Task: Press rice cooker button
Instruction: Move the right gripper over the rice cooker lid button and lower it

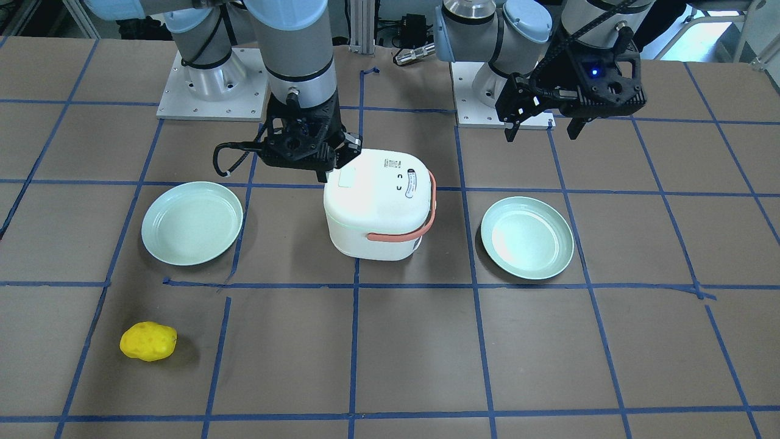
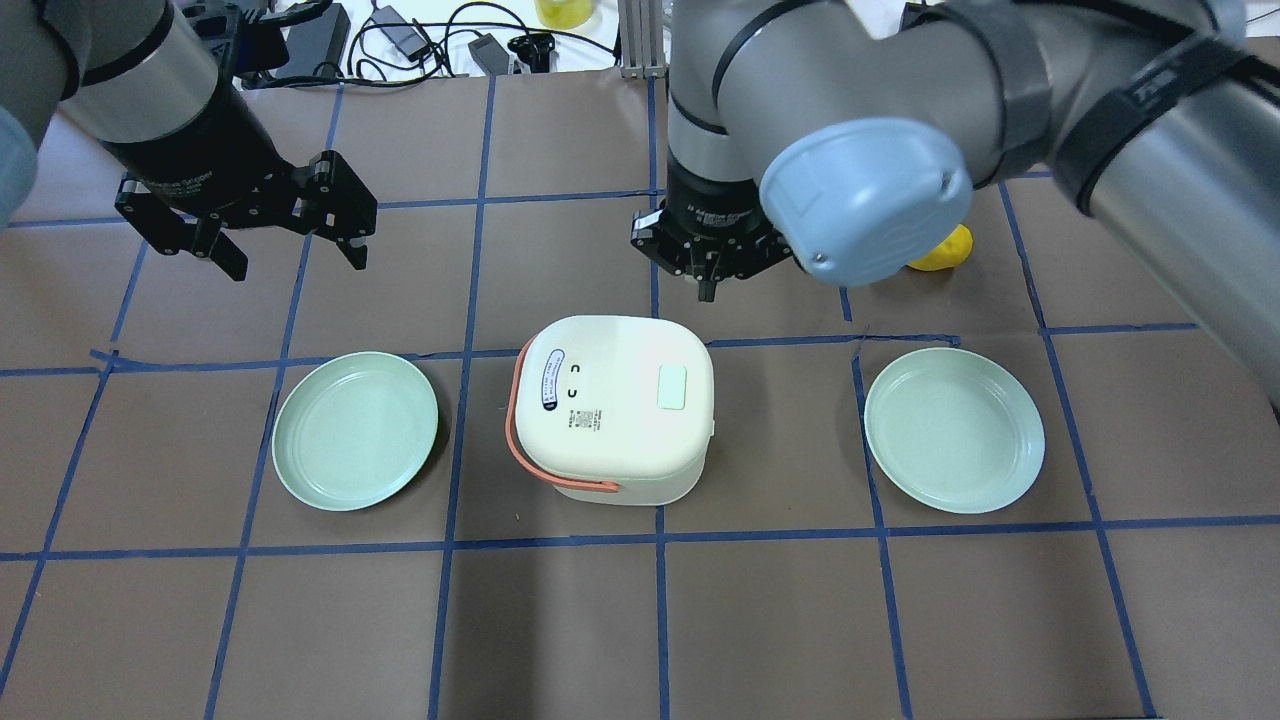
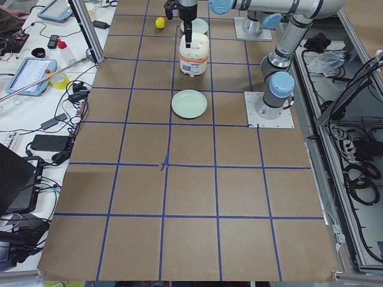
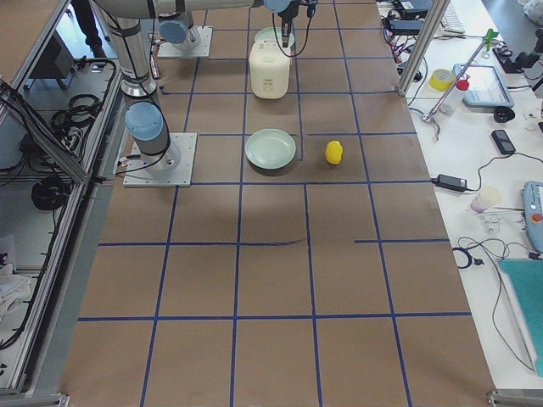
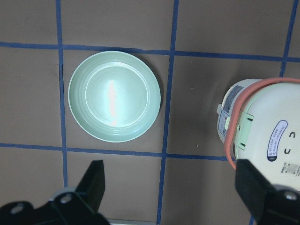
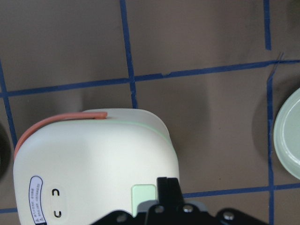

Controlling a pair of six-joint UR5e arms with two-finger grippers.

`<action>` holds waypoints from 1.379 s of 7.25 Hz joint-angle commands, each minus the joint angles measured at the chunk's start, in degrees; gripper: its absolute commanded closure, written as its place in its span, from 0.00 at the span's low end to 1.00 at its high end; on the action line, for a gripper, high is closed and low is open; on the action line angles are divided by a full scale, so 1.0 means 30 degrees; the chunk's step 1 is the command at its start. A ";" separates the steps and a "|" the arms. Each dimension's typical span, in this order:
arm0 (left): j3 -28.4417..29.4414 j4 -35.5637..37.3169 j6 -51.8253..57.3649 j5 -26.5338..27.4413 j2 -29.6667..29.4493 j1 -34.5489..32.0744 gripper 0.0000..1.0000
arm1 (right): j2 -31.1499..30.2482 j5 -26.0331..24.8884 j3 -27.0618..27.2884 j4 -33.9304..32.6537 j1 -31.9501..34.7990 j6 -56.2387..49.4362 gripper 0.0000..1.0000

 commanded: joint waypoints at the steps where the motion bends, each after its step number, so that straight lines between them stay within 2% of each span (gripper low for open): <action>1: 0.0000 0.0000 -0.0010 0.0000 0.0000 0.0000 0.00 | -0.0037 -0.0200 0.2014 -0.1916 0.1294 0.0431 1.00; 10: 0.0000 0.0000 0.0019 0.0000 0.0000 0.0000 0.00 | -0.0009 -0.0640 0.3075 -0.2801 0.1414 0.0402 1.00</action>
